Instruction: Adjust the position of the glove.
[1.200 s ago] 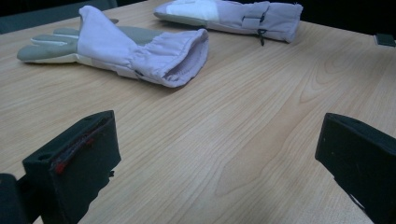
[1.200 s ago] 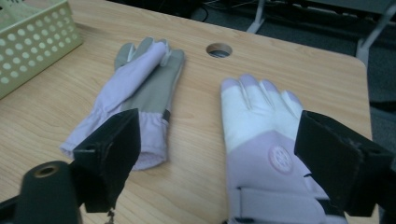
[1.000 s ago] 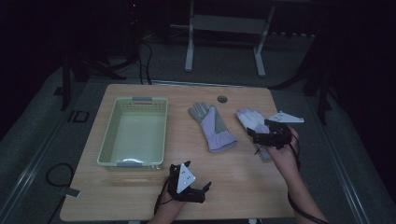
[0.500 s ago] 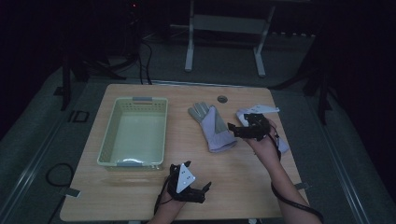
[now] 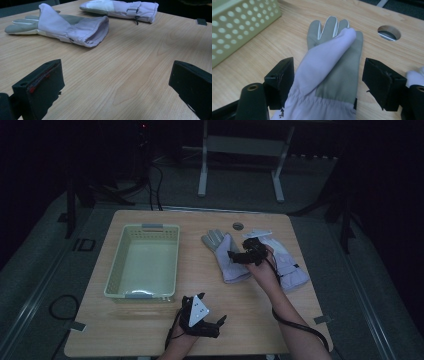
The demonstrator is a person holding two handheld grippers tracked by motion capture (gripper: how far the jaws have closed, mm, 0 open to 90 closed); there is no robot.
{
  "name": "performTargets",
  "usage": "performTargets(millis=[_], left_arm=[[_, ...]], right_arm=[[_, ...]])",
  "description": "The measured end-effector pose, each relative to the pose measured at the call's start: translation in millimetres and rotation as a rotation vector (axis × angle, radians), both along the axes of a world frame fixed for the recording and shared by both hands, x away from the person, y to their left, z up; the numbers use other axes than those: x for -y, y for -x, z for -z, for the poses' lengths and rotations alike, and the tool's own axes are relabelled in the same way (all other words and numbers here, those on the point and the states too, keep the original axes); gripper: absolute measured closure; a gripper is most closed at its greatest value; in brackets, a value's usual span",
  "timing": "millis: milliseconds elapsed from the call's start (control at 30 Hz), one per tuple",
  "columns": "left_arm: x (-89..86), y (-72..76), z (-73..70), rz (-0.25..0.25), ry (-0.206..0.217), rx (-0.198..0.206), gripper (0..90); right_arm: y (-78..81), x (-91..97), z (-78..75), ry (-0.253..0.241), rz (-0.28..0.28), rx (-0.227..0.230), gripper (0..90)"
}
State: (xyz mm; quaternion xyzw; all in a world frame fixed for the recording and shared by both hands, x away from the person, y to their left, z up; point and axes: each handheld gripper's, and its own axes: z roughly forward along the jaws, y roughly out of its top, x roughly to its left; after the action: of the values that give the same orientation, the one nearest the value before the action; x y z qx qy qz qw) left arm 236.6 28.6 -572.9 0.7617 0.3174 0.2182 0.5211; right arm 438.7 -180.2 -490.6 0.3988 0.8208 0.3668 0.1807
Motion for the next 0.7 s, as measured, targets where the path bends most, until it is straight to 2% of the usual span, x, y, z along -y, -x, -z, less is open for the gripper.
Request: performTargets(millis=[200, 300, 400, 467, 600, 700], left_arm=[[-0.1, 0.1, 0.1, 0.002, 0.004, -0.002, 0.0], [-0.1, 0.1, 0.1, 0.002, 0.004, -0.001, 0.0], [-0.1, 0.1, 0.1, 0.002, 0.004, -0.002, 0.0], [-0.1, 0.1, 0.1, 0.002, 0.004, -0.002, 0.0], [0.2, 0.4, 0.1, 0.000, 0.003, 0.001, 0.0], [0.3, 0.5, 0.1, 0.001, 0.001, 0.002, 0.0]], right_arm=[[-13.4, -7.3, 14.5, 0.005, 0.012, -0.044, 29.8], [-15.3, -8.0, 16.2, 0.006, 0.013, -0.046, 29.8], [-23.6, -10.1, 24.3, 0.042, 0.029, -0.046, 34.0], [-27.4, -11.4, 29.1, 0.049, 0.026, -0.064, 34.5], [-33.5, -16.0, 42.3, 0.112, 0.051, -0.084, 34.9], [-36.7, -15.6, 51.4, 0.087, 0.062, -0.130, 38.7]])
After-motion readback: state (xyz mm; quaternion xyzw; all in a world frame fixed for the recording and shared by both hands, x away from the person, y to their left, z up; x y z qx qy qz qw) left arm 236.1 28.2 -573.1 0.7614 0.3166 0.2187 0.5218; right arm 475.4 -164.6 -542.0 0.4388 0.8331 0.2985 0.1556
